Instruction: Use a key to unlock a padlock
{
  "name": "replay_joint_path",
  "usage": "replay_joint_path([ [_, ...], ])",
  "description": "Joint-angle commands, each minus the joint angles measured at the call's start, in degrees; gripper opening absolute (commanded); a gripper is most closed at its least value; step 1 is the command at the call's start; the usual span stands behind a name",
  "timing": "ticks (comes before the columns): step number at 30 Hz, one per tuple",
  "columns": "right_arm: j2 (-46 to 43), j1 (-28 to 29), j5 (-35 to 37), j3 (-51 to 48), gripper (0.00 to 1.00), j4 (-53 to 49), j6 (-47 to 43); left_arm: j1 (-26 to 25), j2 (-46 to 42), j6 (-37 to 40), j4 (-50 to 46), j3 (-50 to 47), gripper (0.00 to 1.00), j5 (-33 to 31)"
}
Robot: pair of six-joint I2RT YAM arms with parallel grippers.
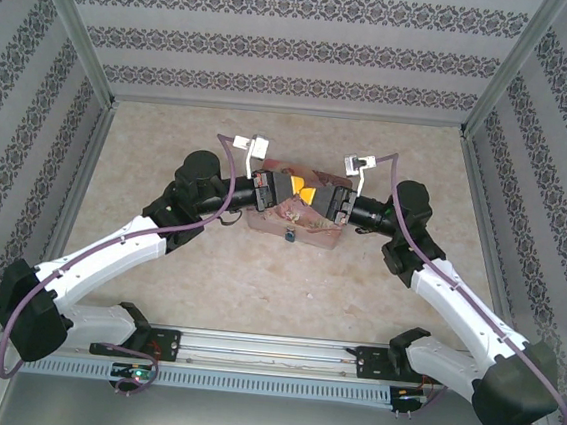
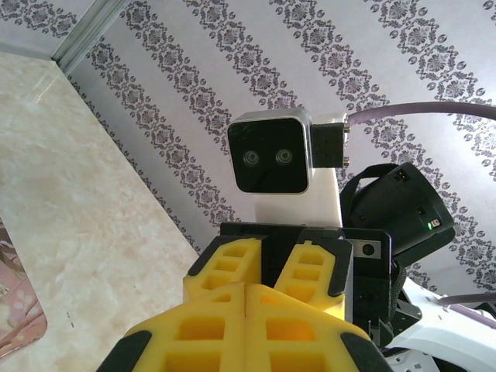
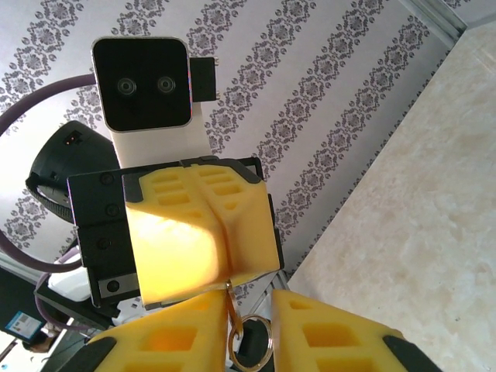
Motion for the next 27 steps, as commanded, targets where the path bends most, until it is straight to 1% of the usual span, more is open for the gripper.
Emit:
replay_joint_path([
  [1,0.04,0.58,-1.31,1.49,0.19,-0.14,-1.58,0.67,0.27,0.88,0.48,1.89,0.00,1.11],
  [8,-0.01,0.59,-1.75,1.25,0.14,-1.14,-2.16,1.01,0.29,0.75,0.43,1.76,0.00,0.31],
  [16,-0.65,0.25,-1.11,0.23,0.14,-2.16,-2.54,1.48,0.48,-0.08,1.59,1.27,0.00,-0.20],
  [23,-0.64,0.15,-0.85,0.67,0.14,-2.25,-2.71,1.55,0.99,-0.82,2.66,1.19,0.00,0.77],
  [25,-0.57,0.15,-0.50,0.92,0.20,-2.20,-2.78,1.55,0.96,-0.66,2.65,1.19,0.00,0.93],
  [27,-0.52,0.15,-0.47,1.26,0.22,-2.23,-2.93,1.55,0.92,-0.74,2.63,1.17,0.00,1.16],
])
